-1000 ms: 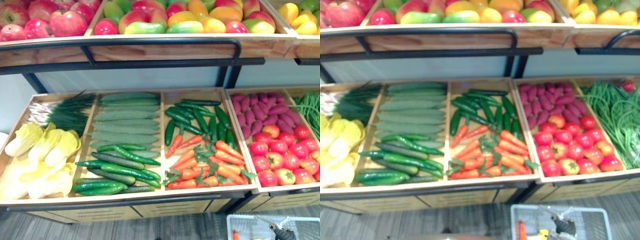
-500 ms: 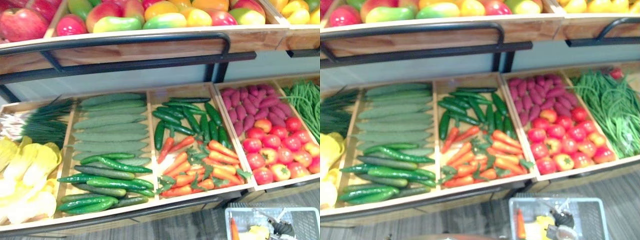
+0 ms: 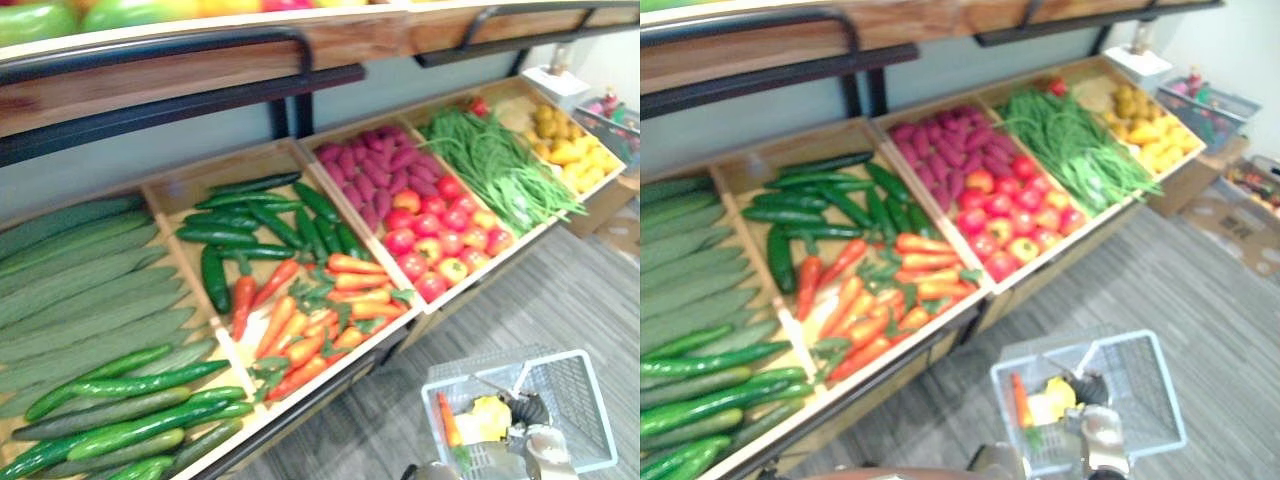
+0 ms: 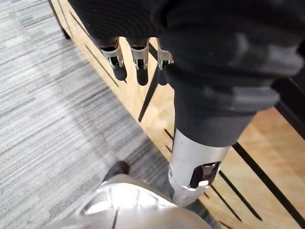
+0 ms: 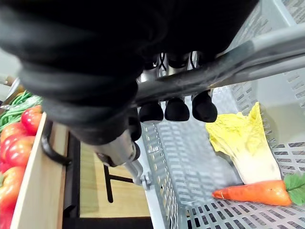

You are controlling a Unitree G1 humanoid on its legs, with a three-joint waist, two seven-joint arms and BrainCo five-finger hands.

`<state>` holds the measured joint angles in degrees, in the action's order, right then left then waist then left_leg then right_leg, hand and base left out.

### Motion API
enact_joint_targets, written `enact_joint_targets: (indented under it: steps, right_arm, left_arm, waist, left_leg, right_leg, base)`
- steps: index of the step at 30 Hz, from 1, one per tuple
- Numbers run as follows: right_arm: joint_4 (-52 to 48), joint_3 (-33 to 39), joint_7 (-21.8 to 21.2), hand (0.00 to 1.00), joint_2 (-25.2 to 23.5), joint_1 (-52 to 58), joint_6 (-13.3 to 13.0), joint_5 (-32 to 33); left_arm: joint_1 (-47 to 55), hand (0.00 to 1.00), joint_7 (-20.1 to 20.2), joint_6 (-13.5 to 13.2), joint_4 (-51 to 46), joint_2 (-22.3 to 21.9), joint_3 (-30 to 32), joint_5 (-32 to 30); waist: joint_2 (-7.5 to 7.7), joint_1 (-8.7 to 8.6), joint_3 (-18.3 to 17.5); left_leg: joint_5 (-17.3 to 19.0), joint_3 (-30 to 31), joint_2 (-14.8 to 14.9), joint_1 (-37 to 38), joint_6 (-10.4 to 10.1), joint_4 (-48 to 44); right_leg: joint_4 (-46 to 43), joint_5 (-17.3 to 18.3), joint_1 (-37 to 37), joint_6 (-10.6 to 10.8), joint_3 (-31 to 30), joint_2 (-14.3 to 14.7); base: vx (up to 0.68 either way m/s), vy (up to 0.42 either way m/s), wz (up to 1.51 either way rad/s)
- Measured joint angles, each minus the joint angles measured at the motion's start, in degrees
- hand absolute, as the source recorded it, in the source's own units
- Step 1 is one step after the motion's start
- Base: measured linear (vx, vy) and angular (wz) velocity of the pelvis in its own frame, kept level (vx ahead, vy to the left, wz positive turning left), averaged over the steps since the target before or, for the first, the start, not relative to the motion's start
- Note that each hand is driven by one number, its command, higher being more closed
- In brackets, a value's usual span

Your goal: Pick vegetable in the basket

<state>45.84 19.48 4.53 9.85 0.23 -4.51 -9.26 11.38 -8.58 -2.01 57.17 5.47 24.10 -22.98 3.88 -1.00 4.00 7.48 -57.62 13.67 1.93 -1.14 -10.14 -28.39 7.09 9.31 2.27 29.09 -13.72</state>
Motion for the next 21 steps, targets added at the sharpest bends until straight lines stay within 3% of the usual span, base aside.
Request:
enact_joint_targets:
  steps: [2, 3, 6, 7, 9, 11, 12, 13, 14, 15, 16, 18, 21]
  right_arm:
    - [-1.3, -1.0, -0.1, 1.00, 0.6, -0.6, 0.3, -0.8]
    - [-2.0, -1.7, -0.1, 1.00, 0.6, -0.5, 0.4, -1.0]
    - [-3.4, -4.3, -0.2, 1.00, 1.0, 1.6, 0.8, -1.7]
    - [-4.8, -5.6, -0.2, 1.00, 0.6, 3.5, 0.9, -1.7]
    - [-7.1, -6.8, -0.6, 1.00, 0.3, 5.8, 0.8, -1.8]
    - [-8.6, -6.7, -1.0, 1.00, 0.4, 6.4, 0.8, -1.8]
    - [-9.7, -6.6, -1.1, 1.00, 0.4, 6.7, 0.7, -1.8]
    - [-10.1, -6.6, -1.1, 1.00, 0.4, 6.7, 0.7, -1.8]
    - [-10.2, -6.6, -1.1, 1.00, 0.5, 6.5, 0.7, -1.8]
    - [-10.0, -6.6, -1.1, 1.00, 0.7, 5.3, 0.7, -1.7]
    - [-10.0, -6.9, -1.0, 1.00, 0.8, 4.2, 0.7, -1.7]
    - [-10.0, -8.1, -0.9, 1.00, 0.8, 3.8, 0.4, -1.7]
    - [-10.1, -8.7, -1.4, 1.00, 0.8, 5.0, 0.4, -1.5]
  left_arm:
    - [-0.5, 0.00, -0.2, -0.1, 0.0, -1.2, 0.2, 0.0]
    - [-0.8, 0.00, -0.2, -0.3, 0.1, -1.1, 0.5, 0.0]
    - [-2.1, 0.00, -0.4, -0.1, 2.2, -1.0, 0.6, 0.1]
    - [-2.1, 0.00, -0.4, 0.0, 2.3, -1.1, 0.3, 0.1]
    - [-2.6, 0.00, -0.2, 0.0, 2.3, -1.5, -0.4, 0.0]
    - [-2.8, 0.00, -0.3, -0.1, 2.2, -1.9, -0.9, 0.0]
    - [-2.8, 0.00, -0.4, -0.3, 2.0, -1.8, -1.0, 0.1]
    - [-2.7, 0.00, -0.9, -0.8, 1.7, -1.9, -1.0, 0.3]
    - [-2.7, 0.00, -1.1, -1.3, 1.5, -2.0, -1.1, 0.3]
    - [-3.0, 0.00, -1.2, -1.6, 1.4, -2.6, -1.6, 0.3]
    - [-3.1, 0.00, -1.5, -1.7, 1.5, -3.7, -1.9, 0.2]
    - [-3.1, 0.00, -1.7, -1.7, 1.6, -4.1, -2.4, 0.4]
    - [-3.2, 0.00, -1.5, -1.8, 1.6, -4.3, -3.7, 0.3]
  waist:
    - [-1.25, 0.91, -0.6]
    - [-0.84, 0.91, -0.4]
    - [-2.53, 0.32, 0.1]
    - [-3.18, -0.50, 0.1]
    - [-3.37, -0.54, 0.1]
    - [-3.51, -0.58, 0.3]
    - [-3.82, -0.49, 0.8]
    - [-2.97, -0.16, 1.7]
    - [-2.60, -0.02, 2.1]
    - [-2.88, 0.22, 2.5]
    - [-3.45, 0.66, 2.6]
    - [-4.44, 0.94, 3.2]
    - [-5.42, 0.89, 3.7]
  left_leg:
    - [-1.4, -2.5, 1.7, -1.7, -0.6, -0.5]
    - [-1.4, -3.8, 2.1, -1.9, -0.6, -2.3]
    - [-1.4, -4.2, 7.2, -0.7, -0.6, -8.4]
    - [-1.4, -2.9, 9.5, -0.3, -0.6, -10.7]
    - [-1.2, -1.0, 12.2, -0.2, -0.9, -13.3]
    - [-1.6, 0.4, 13.2, 0.2, -1.5, -13.6]
    - [-2.9, 2.3, 13.7, 0.6, -2.8, -14.8]
    - [-4.3, 8.4, 13.6, -0.7, -2.9, -17.4]
    - [-4.3, 12.6, 12.7, -1.8, -3.0, -18.6]
    - [-2.3, 21.6, 8.5, -2.3, -4.5, -17.9]
    - [-1.0, 27.6, 4.1, -2.4, -4.6, -16.4]
    - [0.2, 32.5, 0.2, -2.8, -4.6, -14.1]
    - [-0.4, 36.8, -2.8, -2.7, -4.4, -6.6]
  right_leg:
    - [8.4, 1.1, -0.5, -0.2, -2.3, 3.8]
    - [10.0, 2.7, -0.6, -0.4, -2.4, 4.0]
    - [15.8, 2.6, -4.6, -1.8, -3.3, 8.2]
    - [18.1, 2.1, -7.3, -2.5, -3.0, 10.2]
    - [20.9, 1.6, -9.9, -3.3, -3.1, 12.5]
    - [23.0, 0.9, -10.6, -4.2, -4.3, 14.3]
    - [24.3, 0.4, -11.2, -4.5, -5.6, 15.0]
    - [25.6, -0.5, -12.2, -4.8, -7.9, 15.0]
    - [26.3, -0.8, -12.5, -4.7, -9.4, 14.8]
    - [26.5, -1.6, -12.3, -4.3, -13.1, 13.8]
    - [26.4, -2.2, -11.4, -3.8, -17.6, 13.2]
    - [26.5, -3.2, -10.3, -3.9, -23.1, 13.2]
    - [25.9, -4.3, -8.4, -2.2, -29.6, 14.4]
  base:
    - [-0.07, -0.284, -0.98]
    - [-0.09, -0.383, -0.95]
    - [-0.06, -0.301, -0.43]
    - [-0.06, -0.253, -0.06]
    - [-0.06, -0.181, -0.05]
    - [-0.06, -0.065, -0.23]
    - [-0.07, -0.022, -0.52]
    - [-0.07, -0.017, -0.68]
    - [-0.06, 0.017, -1.10]
    - [-0.06, 0.088, -1.58]
    - [-0.04, 0.117, -1.79]
    - [0.01, 0.143, -1.62]
    - [0.03, 0.129, -1.31]
